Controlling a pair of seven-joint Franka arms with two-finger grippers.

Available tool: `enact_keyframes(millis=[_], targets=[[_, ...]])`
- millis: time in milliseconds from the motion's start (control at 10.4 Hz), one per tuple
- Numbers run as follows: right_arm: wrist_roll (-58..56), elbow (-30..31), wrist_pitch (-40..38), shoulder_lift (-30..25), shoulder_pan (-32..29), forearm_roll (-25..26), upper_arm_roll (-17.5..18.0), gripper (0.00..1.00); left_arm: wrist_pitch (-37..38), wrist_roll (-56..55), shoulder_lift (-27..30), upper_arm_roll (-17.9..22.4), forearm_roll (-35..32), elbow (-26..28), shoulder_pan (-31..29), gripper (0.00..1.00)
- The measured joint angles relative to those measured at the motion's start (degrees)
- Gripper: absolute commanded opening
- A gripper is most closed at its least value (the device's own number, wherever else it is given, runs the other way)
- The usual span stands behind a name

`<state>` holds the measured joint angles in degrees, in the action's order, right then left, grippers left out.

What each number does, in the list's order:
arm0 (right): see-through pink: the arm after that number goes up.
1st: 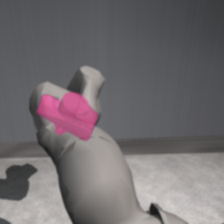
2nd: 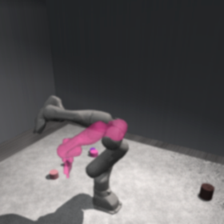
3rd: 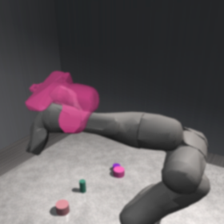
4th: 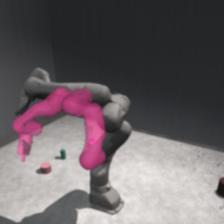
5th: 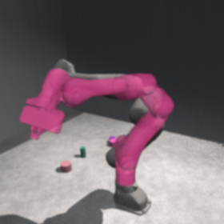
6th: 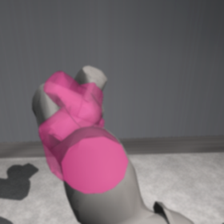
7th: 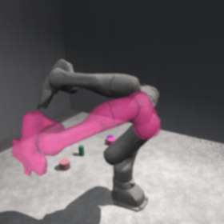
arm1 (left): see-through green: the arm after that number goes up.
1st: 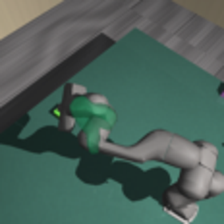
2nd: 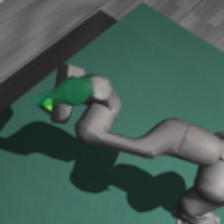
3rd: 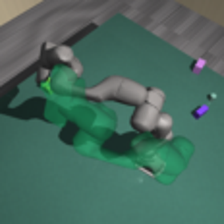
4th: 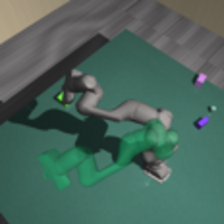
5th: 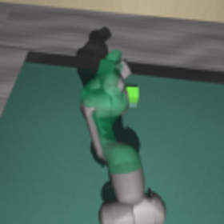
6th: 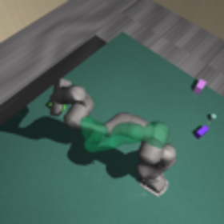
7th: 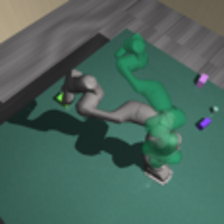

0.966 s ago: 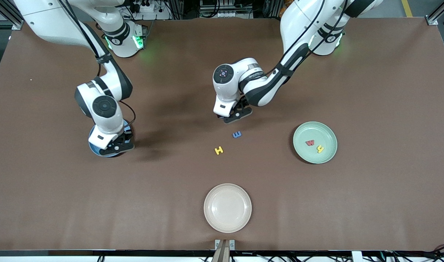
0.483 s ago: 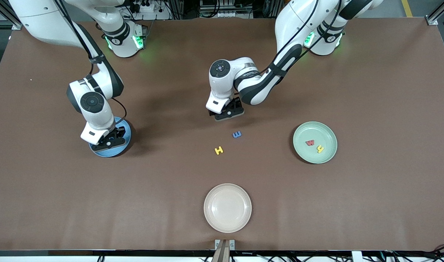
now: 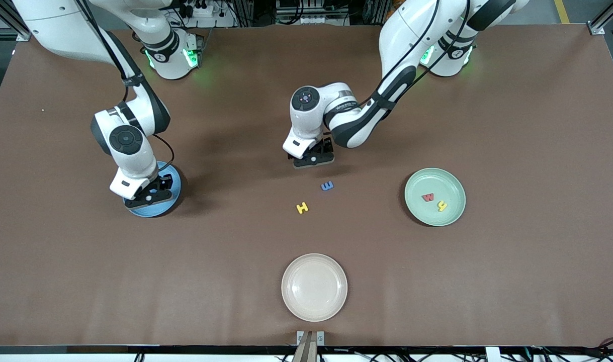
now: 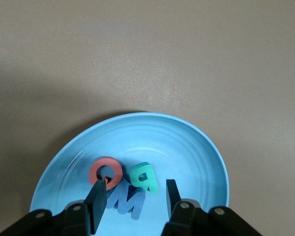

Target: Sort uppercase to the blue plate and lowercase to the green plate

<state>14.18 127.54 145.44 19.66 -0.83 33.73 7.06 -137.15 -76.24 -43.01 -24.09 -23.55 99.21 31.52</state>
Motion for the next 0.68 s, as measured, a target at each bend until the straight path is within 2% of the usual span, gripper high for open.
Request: enact_keyframes(millis=[290,483,676], targets=[[0.0,0.0,0.1,-0.1,0.2,-2.0,0.1,0.47,-0.1,1.8,-0.3,-0.1,1.8,-0.6,0.1,1.0],[0.0,0.0,0.1,-0.1,0.3,-2.8,0.1,0.47,-0.1,1.8,-0.3,-0.1,1.8,-0.9,0.2,1.0],[0.0,0.0,0.3,-0.1,0.4,-7.4,0.4,0.47,-0.1,1.8,-0.8,-0.1,1.8,-1.1,0.2,1.0]])
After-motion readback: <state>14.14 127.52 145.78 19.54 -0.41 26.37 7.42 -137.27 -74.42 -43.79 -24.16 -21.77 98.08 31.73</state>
